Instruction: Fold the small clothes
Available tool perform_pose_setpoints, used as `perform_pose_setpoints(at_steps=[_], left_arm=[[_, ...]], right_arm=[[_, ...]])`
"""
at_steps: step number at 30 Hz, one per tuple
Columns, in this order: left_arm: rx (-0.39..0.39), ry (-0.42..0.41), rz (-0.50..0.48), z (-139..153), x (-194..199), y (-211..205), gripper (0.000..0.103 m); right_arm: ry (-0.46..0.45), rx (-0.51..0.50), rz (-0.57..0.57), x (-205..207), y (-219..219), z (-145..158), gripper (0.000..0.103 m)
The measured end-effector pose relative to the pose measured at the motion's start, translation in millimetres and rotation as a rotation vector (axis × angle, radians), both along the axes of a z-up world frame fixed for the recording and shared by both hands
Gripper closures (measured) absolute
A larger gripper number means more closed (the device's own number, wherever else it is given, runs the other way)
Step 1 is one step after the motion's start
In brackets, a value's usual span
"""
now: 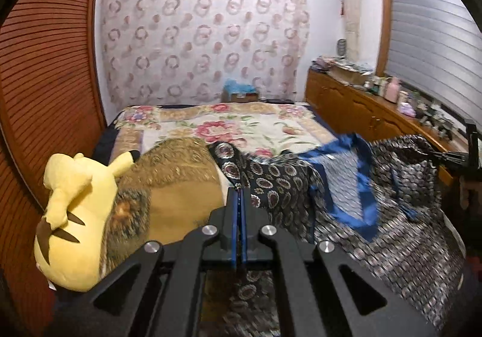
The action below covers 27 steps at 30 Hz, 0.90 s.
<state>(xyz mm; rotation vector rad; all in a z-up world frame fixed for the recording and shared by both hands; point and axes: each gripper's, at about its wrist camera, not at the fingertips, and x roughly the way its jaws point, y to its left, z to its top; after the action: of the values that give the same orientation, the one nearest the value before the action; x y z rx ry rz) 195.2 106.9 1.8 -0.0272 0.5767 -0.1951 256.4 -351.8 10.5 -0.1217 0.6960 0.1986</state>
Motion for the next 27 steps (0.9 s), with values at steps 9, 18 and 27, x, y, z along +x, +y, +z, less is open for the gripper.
perform_pose_setpoints(at_steps=[9, 18, 27], left_arm=[[-0.057, 0.008, -0.037, -35, -96, 5, 0.103], [-0.069, 0.067, -0.009, -74, -150, 12, 0.103], [-0.069, 0.057, 0.056, -71, -191, 31, 0.103]], right_arm=[[-0.035, 0.108, 0.068, -110, -10, -5, 0.103], [0.037, 0.125, 0.037, -185, -36, -36, 0.103], [0.076, 0.115, 0.025, -226, -53, -36, 0.103]])
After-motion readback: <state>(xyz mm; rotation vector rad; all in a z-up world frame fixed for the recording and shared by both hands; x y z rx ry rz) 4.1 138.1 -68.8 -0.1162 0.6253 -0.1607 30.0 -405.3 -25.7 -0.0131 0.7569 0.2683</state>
